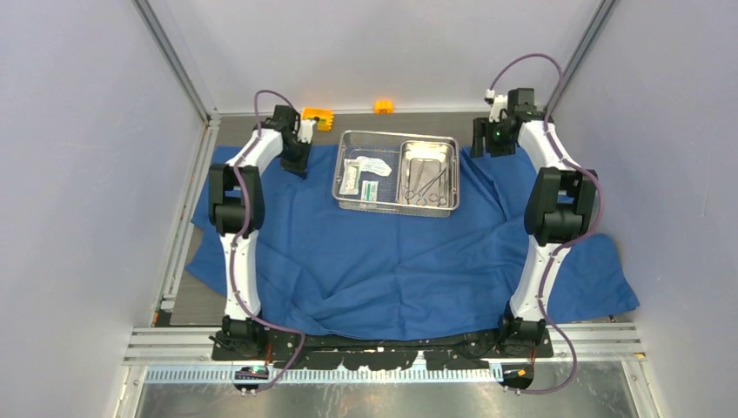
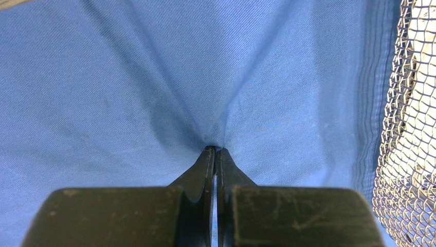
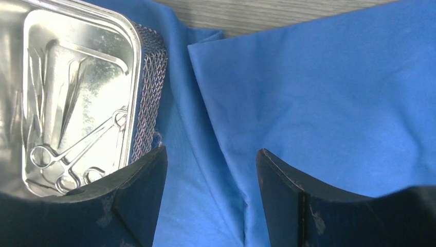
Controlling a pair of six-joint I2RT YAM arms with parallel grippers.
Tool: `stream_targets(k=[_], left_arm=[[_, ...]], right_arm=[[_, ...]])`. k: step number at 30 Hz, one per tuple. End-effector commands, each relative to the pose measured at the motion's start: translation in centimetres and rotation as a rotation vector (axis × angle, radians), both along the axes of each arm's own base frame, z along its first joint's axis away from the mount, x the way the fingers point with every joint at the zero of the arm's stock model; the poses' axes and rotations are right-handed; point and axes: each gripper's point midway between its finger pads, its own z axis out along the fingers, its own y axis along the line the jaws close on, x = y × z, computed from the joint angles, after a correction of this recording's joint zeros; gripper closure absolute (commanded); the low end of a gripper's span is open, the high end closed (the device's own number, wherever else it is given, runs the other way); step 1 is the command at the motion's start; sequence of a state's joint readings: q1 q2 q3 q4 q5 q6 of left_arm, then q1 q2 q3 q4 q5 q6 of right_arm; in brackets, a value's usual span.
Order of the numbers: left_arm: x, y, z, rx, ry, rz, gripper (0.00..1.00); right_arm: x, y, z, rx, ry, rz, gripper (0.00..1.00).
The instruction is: Open and lay out the surgical kit
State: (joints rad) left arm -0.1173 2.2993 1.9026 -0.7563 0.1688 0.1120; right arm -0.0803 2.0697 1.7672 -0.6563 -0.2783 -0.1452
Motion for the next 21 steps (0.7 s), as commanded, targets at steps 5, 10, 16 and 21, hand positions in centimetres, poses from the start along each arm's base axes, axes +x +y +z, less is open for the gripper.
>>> stream_targets(k=[5,10,16,21], left_arm=[[-2.0,3.3,-0.5,0.062,0.05,0.043,1.0],[-1.9,4.1,-0.3,0.06,0.041,0.061,1.0],[-1.5,5.7,-0.3,0.067,0.034,0.093,1.0],[-1.2,6.9,-0.7,0.069,0.037,0.12,1.0]], right_arm=[[1.8,-1.3,-3.4,-0.181,0.049,0.003,0.37],[2.2,-1.9,-5.1,-0.218,0.079,0.006,0.39],[3.4,-2.8,-5.2,-0.252,0.057,-0.028,0.49],[4.5,-2.8,-4.5,-0.241,0.03,-0.054,0.62]])
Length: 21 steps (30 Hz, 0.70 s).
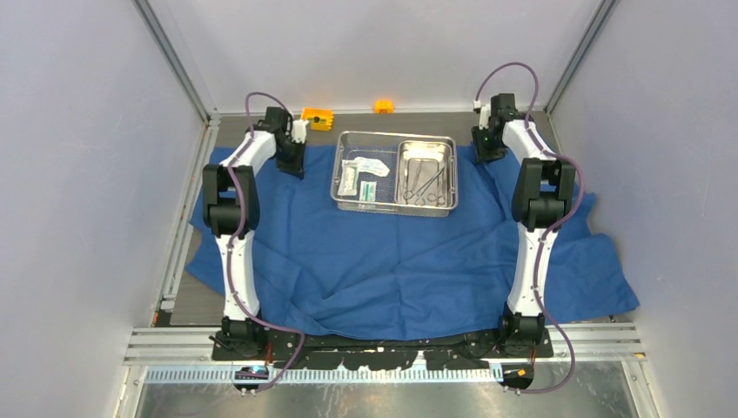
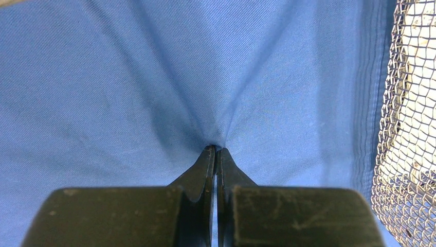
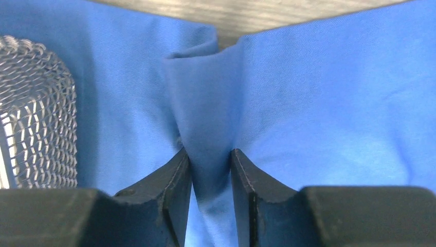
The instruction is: Open and lay out the surgical kit
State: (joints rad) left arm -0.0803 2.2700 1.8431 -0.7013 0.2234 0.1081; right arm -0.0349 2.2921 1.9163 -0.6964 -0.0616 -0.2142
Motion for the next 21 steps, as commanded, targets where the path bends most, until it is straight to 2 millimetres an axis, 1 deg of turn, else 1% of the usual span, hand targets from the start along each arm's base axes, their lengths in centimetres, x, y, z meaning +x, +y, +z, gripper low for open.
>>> stream_targets(k=[1,2,3,7,9,12,15,18,21], left_arm=[[-1.1,6.0,-0.8,0.124,0.06,0.103,1.0],[-1.1,7.5,-0.9,0.128,0.063,0.132,1.0],[-1.1,8.1,-1.0,0.13,0.067,0.143,1.0],[-0.9,9.9,-1.1,0.13,0.068,0.18,1.0],[-0.7,10.8,-1.1,0.133,0.068,0.196,1.0],[-0.1,11.8,-1.2,0.138,0.066,0.212,1.0],[0.5,12.1,-1.6,0.144,0.073,0.209,1.0],[1.4,12.1,-1.4,0.143,0.067,0.203,1.0],[2.2,12.1,-1.2,0.148,0.062,0.193,1.0]], right_arm=[[2.6,-1.0,2.2,-0.026,-0.091,-0.041,0.65],[2.9,-1.0,2.3,-0.024,-0.094,-0.047,0.68],[3.1,-1.0,2.3,-0.023,-0.097,-0.052,0.71],[3.9,-1.0,1.9,-0.018,-0.097,-0.074,0.91],[4.3,-1.2,1.9,-0.02,-0.104,-0.087,0.99],[4.9,-1.5,1.8,-0.027,-0.112,-0.11,1.0],[5.3,-2.1,1.8,-0.054,-0.119,-0.137,1.0],[5.5,-3.1,1.8,-0.097,-0.122,-0.168,1.0],[5.5,-4.6,1.4,-0.135,-0.111,-0.204,1.0]])
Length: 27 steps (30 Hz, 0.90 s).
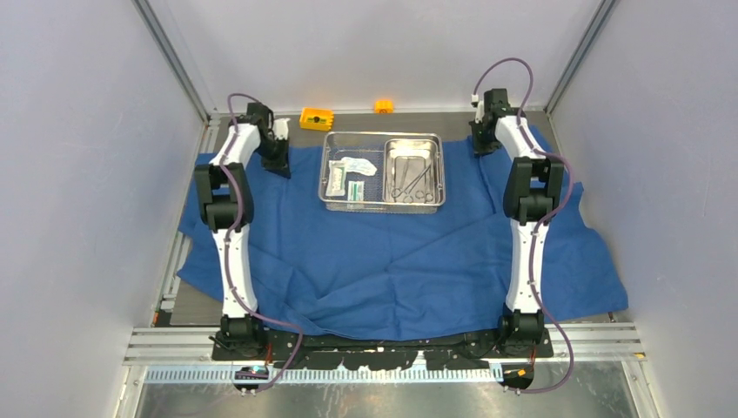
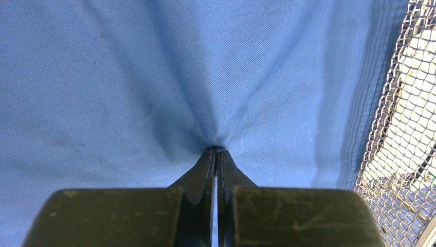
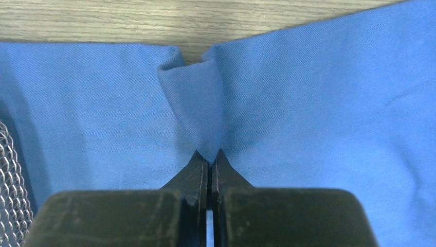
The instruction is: Open and lay out the surgical kit
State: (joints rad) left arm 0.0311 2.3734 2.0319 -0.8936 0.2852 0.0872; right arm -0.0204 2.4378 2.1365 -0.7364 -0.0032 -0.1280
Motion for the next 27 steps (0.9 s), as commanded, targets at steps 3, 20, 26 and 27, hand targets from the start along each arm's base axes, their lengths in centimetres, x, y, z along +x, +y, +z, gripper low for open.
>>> stream_targets(k=[3,20,26,27], left_arm=[[2.7,7.8,-1.3,0.23,-0.035,0.063,1.0],[5.6,7.4,-1.3,0.284,-0.074,0.059,1.0],[6.8,7.0,-0.9,0.327,-0.105,0.056,1.0],[6.9,7.1,-0.9,0.329,-0.107,0.06,1.0]], right_arm=[[1.7,-6.0,1.7,-0.137,-0.063,-0.152,1.0],[3.3,-10.5,1.7,-0.187,-0.087,-0.254,1.0],[3.9,-11.3,2.0,-0.194,-0.108,-0.262,1.0],[4.0,-11.3,1.9,-0.195,-0.11,-0.262,1.0]])
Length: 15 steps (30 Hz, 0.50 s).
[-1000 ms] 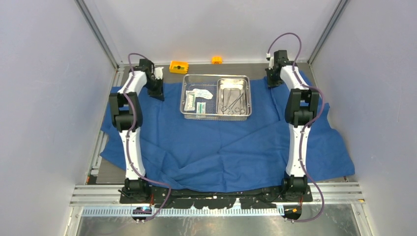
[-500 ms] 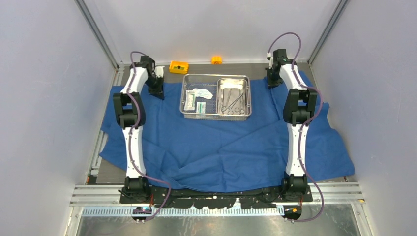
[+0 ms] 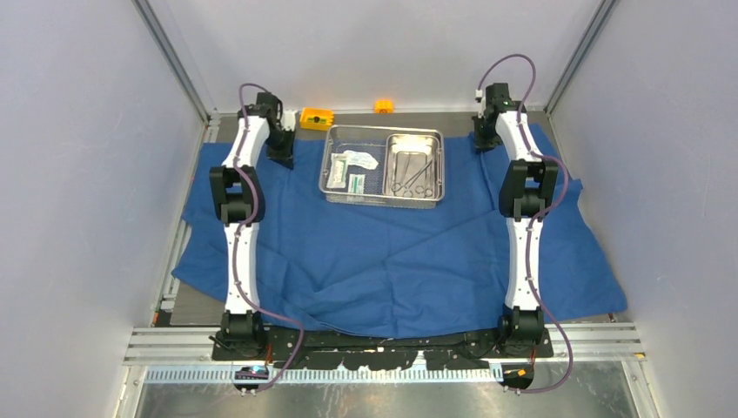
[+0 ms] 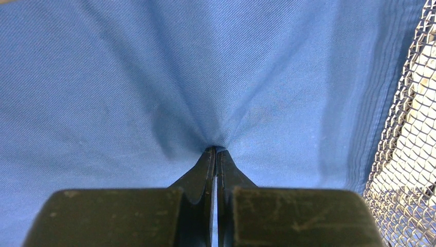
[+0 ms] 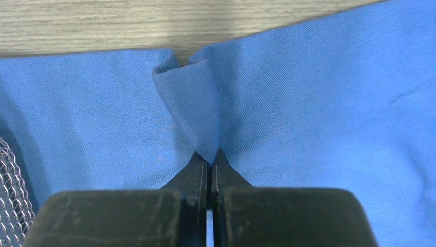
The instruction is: Open and lay out the surgical kit
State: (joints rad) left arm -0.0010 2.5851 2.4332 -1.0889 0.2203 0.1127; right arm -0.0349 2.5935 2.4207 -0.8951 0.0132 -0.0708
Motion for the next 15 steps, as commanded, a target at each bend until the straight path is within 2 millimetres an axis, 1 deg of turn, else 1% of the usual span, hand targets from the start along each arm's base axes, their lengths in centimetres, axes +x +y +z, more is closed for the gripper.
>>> stream_targets(k=[1,7,11,15], left_arm=[[3.7,7.6,-1.0,0.26,-0.119,0.094,1.0],[3.9,8.0,-0.9,0.282,-0.126,0.108,1.0],[4.4,8.2,-0.8,0.292,-0.142,0.113,1.0],[4.7,8.6,-1.0,0.31,-0.147,0.117,1.0]], right_arm=[[2.6,-10.4,2.4,-0.22,-0.135,-0.189,1.0],[3.6,-10.7,2.6,-0.229,-0.164,-0.196,1.0],[3.8,-11.0,2.3,-0.245,-0.164,-0.199,1.0],[3.8,-11.4,2.0,-0.266,-0.161,-0.201,1.0]])
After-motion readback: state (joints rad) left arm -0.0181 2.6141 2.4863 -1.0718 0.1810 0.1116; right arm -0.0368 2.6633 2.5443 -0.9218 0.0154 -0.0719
